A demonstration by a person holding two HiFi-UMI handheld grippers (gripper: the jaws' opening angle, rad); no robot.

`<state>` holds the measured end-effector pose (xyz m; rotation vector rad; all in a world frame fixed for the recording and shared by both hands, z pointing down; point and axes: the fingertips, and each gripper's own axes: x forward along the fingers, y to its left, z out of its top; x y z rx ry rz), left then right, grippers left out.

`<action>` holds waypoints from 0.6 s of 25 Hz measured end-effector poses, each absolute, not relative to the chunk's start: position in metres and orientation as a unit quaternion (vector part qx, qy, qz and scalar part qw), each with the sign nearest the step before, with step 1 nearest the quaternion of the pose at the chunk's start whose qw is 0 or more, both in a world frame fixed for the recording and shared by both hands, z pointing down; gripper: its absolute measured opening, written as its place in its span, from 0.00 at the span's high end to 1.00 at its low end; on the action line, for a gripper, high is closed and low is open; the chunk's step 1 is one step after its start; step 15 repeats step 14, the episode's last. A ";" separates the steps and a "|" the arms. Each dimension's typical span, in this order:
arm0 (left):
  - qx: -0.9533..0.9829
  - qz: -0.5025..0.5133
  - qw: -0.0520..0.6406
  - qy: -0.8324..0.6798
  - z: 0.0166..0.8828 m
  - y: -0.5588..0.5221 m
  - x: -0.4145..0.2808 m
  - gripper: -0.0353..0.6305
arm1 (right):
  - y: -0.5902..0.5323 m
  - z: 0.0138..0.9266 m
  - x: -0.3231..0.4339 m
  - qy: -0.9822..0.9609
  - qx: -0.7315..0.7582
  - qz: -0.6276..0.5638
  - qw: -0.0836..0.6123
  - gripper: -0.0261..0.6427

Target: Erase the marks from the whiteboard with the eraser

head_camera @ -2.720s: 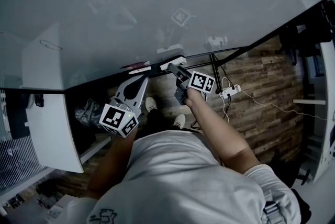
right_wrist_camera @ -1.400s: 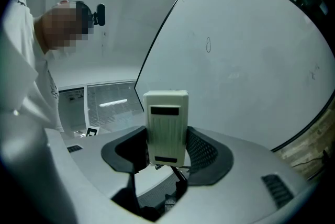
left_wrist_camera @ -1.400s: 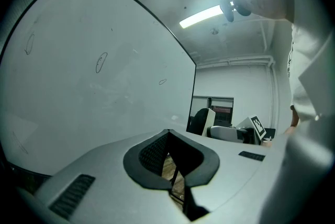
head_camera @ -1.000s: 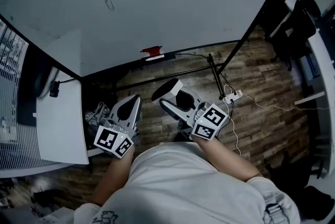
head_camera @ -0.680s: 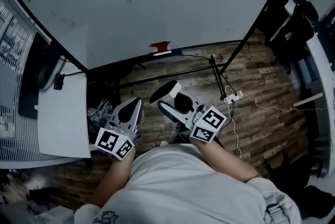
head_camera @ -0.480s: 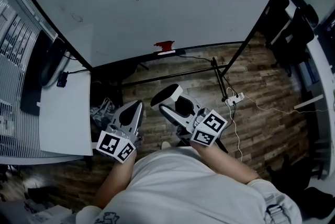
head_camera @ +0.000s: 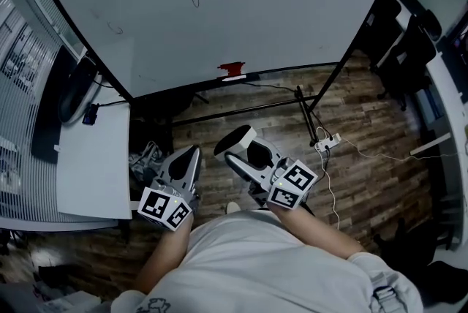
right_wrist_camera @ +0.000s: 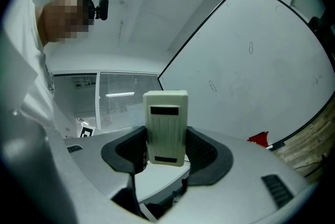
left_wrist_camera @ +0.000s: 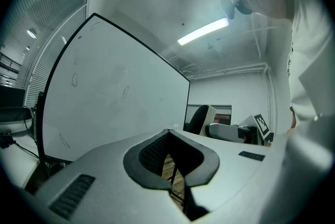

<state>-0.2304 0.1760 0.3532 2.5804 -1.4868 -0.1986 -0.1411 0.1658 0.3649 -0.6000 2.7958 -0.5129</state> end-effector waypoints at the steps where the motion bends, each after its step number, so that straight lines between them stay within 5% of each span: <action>1: 0.862 -0.067 0.079 -0.496 0.354 0.176 -0.229 0.94 | 0.166 0.365 -0.140 0.955 -0.206 -0.175 0.119 0.60; 15: 0.863 -0.068 0.082 -0.495 0.355 0.175 -0.231 0.94 | 0.169 0.369 -0.144 0.954 -0.194 -0.194 0.118 0.60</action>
